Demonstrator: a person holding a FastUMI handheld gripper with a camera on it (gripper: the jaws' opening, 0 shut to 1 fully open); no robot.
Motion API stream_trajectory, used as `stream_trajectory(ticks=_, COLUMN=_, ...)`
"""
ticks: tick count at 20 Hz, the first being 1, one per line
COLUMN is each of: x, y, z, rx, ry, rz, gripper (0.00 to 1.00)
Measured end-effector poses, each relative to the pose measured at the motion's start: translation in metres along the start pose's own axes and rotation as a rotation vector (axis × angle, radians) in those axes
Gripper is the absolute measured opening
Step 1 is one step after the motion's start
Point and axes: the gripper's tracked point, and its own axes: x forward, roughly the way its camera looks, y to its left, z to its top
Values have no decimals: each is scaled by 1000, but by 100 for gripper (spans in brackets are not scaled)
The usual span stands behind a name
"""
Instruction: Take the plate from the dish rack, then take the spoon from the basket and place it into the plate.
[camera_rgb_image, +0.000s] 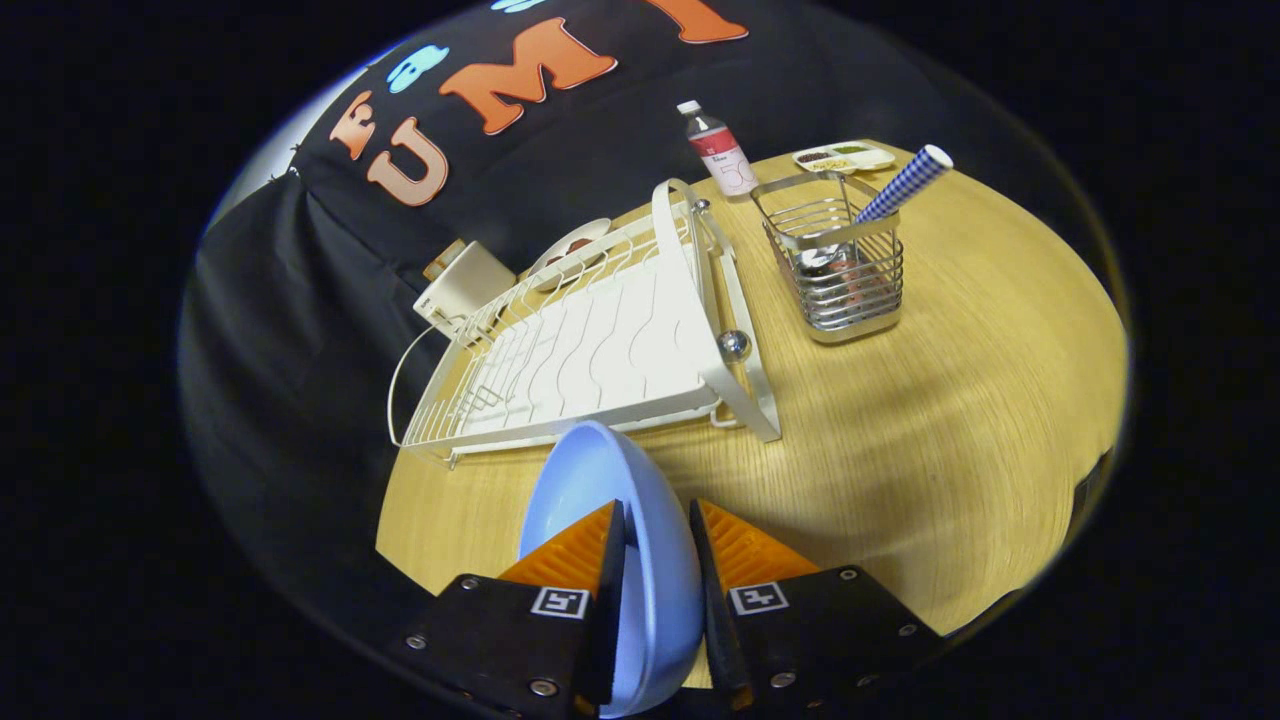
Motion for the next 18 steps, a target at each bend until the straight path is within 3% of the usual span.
stream_trajectory(ticks=5, x=-9, y=-6, z=29, rx=-12, ry=-127, rz=6, gripper=58)
stream_trajectory(ticks=11, x=-37, y=-55, z=86, rx=-86, ry=-359, rz=-132, gripper=82)
stream_trajectory(ticks=15, x=-55, y=-86, z=120, rx=-149, ry=-490, rz=-243, gripper=86)
stream_trajectory(ticks=18, x=-56, y=-98, z=135, rx=-154, ry=-533, rz=-270, gripper=86)
